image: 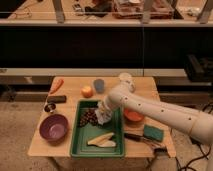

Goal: Place towel in tray

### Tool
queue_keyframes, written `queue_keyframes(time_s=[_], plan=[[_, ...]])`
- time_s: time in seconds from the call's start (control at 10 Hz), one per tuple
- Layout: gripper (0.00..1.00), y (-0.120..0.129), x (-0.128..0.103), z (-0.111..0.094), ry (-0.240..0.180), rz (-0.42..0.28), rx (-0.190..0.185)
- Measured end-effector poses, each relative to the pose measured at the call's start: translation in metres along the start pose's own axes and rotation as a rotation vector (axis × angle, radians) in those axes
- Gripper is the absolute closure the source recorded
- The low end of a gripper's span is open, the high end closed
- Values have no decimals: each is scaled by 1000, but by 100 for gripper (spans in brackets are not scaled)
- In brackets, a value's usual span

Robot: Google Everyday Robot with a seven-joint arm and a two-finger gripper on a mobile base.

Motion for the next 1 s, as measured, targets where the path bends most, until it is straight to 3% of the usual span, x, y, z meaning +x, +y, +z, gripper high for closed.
queue_keyframes(time_s=[0.2,0.4,0.6,0.8,0.9,1.0], plan=[[20,18,-24,20,-42,55,-19],[20,38,-46,24,-59,113,-19],[20,49,-51,20,-10,163,12],[20,45,-42,5,81,184,59],[20,45,-40,-1,109,191,69],[20,45,-39,-1,110,190,69]])
